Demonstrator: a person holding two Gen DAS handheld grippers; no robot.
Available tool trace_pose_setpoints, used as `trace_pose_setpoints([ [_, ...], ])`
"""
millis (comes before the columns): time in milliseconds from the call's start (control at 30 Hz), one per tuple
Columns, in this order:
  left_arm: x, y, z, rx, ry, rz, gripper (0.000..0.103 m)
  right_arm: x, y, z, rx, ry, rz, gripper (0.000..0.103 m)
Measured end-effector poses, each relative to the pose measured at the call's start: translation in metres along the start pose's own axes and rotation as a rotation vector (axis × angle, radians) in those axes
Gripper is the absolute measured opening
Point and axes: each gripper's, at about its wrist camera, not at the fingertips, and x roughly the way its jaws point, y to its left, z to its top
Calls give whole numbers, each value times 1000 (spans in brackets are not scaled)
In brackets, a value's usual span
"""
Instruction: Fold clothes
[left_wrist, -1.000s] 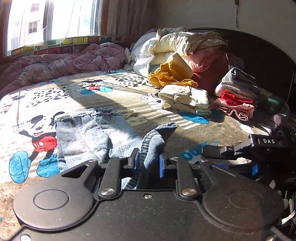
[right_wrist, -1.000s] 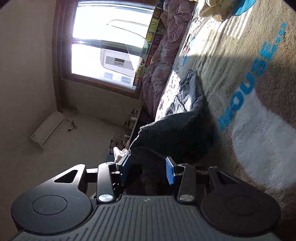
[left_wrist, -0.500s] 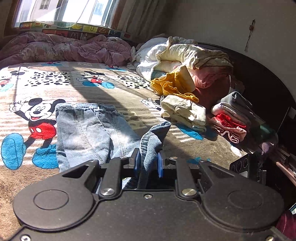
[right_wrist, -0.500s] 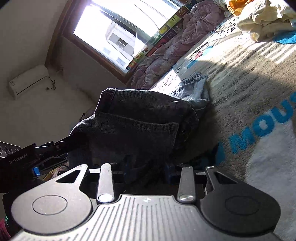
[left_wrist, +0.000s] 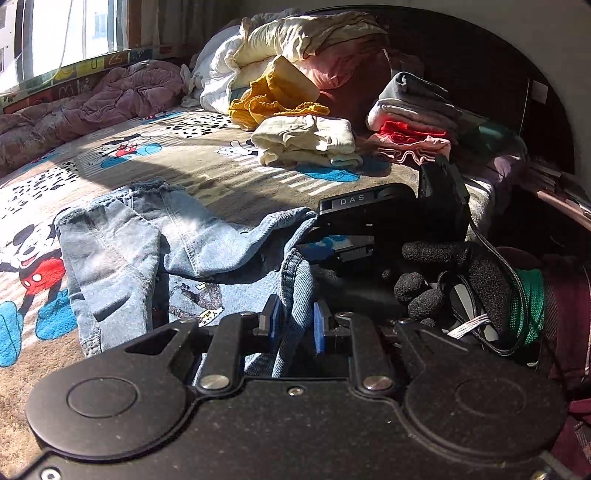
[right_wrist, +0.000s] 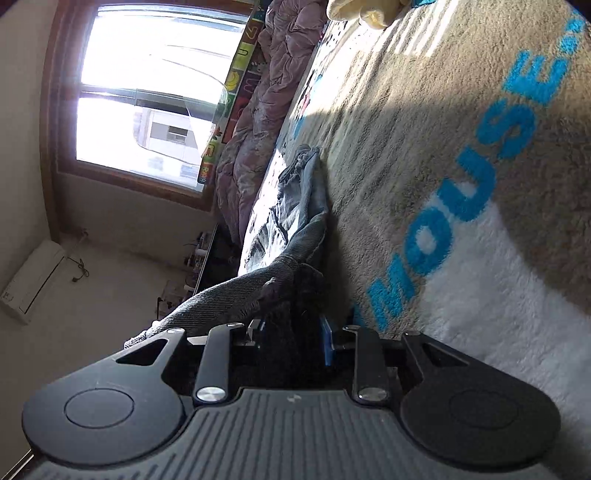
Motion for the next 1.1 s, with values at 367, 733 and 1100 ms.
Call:
trace_pose_setpoints([
  [367,6,-19,-52,-141,-38,7,36,-48,36,-13,-495,-150,-168,31],
  [733,-5,21,-86,-432,-135,278,36,-6,81,-121,-1355,57,-425,32],
  [1100,-6,16,-90,-410,-134,217,59,-23,93,-158,-1470,121,-423,38],
])
